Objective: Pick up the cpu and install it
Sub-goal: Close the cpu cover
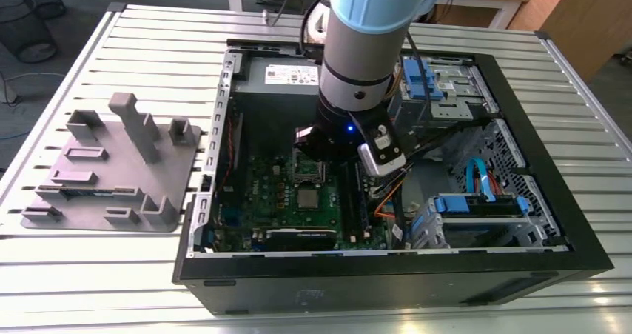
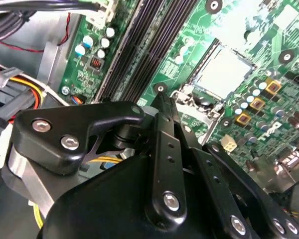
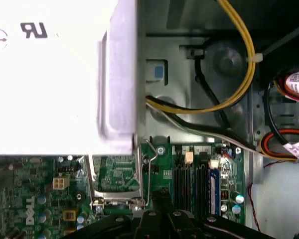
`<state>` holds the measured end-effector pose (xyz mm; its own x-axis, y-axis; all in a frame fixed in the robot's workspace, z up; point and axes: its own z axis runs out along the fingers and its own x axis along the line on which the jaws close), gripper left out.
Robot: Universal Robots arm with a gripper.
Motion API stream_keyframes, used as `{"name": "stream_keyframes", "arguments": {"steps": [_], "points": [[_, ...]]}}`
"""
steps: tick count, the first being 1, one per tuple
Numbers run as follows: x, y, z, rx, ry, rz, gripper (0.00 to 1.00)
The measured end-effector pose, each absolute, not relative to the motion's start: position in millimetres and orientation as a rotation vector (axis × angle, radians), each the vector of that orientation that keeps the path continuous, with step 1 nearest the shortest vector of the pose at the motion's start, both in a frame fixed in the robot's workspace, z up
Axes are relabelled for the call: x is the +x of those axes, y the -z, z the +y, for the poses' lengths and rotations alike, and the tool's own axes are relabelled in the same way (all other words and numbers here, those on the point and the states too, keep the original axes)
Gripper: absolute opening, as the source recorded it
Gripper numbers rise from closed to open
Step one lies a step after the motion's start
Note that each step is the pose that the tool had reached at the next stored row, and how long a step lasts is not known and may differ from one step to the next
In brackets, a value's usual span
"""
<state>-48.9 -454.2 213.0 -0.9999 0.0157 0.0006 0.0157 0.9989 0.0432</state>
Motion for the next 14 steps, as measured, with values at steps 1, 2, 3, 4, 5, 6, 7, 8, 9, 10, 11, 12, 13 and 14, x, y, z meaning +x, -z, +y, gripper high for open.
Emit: {"name": "stream_keyframes", "arguments": {"steps": [1, 2, 3, 4, 5, 6, 7, 8, 9, 10, 11, 12, 13, 14], "points": [[-48.8, -213.0, -454.0, -0.025, 0.068, -3.14, 0.11], [-48.7, -213.0, -454.0, -0.025, 0.068, -3.14, 0.11], [-48.7, -212.8, -453.8, -0.023, 0.068, -3.14, 0.11], [-48.6, -212.7, -453.7, -0.013, 0.068, -3.14, 0.11], [-48.7, -212.7, -453.7, 0.003, 0.068, -3.14, 0.11], [-48.7, -212.6, -453.7, 0.026, 0.068, -3.14, 0.11], [-48.6, -212.4, -453.7, 0.05, 0.068, -3.139, 0.11], [-48.6, -212.1, -453.6, 0.076, 0.068, -3.139, 0.11], [-48.7, -212.0, -453.7, 0.101, 0.069, -3.138, 0.11], [-48.6, -211.7, -453.7, 0.127, 0.069, -3.137, 0.11], [-48.6, -211.6, -453.7, 0.15, 0.069, -3.136, 0.11], [-48.6, -211.4, -453.7, 0.173, 0.07, -3.136, 0.11], [-48.6, -211.2, -453.7, 0.196, 0.071, -3.135, 0.11], [-48.6, -211.0, -453.7, 0.218, 0.072, -3.134, 0.11]]}}
